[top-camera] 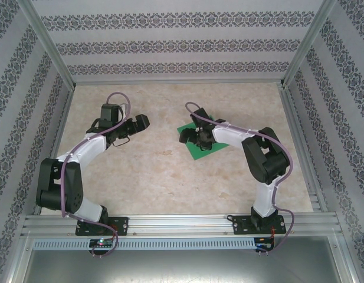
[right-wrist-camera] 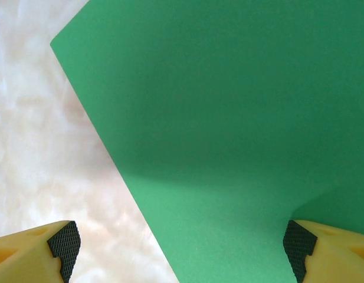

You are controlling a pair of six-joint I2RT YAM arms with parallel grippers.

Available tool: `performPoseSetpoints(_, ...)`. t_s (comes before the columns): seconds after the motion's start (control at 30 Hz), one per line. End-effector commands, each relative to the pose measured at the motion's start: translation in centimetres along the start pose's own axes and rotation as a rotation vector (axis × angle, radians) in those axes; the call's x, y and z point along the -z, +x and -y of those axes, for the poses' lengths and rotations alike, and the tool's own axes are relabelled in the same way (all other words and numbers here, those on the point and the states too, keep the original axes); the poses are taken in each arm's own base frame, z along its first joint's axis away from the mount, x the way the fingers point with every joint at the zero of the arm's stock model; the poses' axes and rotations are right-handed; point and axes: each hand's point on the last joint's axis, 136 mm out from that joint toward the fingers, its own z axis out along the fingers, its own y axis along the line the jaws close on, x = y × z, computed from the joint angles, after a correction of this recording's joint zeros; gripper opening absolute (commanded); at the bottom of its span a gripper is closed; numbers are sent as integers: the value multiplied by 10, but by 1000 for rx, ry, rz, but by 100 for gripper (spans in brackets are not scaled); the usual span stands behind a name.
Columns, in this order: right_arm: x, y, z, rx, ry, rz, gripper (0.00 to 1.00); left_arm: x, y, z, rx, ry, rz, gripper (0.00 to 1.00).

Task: Fold a paper plane with a square sheet of paper (pick it up from the middle)
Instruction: Move the square sheet of paper to the center of the table.

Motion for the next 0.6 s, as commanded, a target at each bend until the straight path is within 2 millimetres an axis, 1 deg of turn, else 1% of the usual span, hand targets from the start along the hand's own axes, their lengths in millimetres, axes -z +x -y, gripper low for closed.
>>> performPoseSetpoints(0.0, -6, 68, 9, -74, 71, -151, 92, -8, -2, 3, 21, 9, 16, 100)
performPoseSetpoints(0.07, 0, 81, -3, -62, 47, -163, 92, -12, 1, 2, 31, 10, 6, 100)
performPoseSetpoints(0.1, 5, 80, -8, -44, 41, -155, 92, -13, 2, 1, 39, 10, 1, 100)
performPoseSetpoints(0.13, 13, 72, -13, -16, 44, -132, 92, -15, 4, 1, 52, 10, -3, 100)
performPoseSetpoints(0.2, 31, 45, -20, 50, 47, -54, 92, -18, 6, -1, 83, 11, -12, 100)
performPoseSetpoints(0.27, 46, 21, -22, 85, 48, 9, 93, -19, 8, -2, 104, 12, -16, 100)
performPoseSetpoints(0.3, 50, 11, -21, 100, 40, 33, 93, -19, 9, -2, 113, 13, -16, 100)
performPoseSetpoints(0.37, 50, -3, -12, 100, 47, 46, 94, -18, 10, -2, 123, 15, -13, 100)
performPoseSetpoints(0.47, 39, -18, -1, 78, 42, 20, 93, -19, 13, -2, 134, 28, -19, 100)
performPoseSetpoints(0.57, 27, -31, 5, 46, 48, 9, 93, -21, 16, -1, 149, 32, -28, 100)
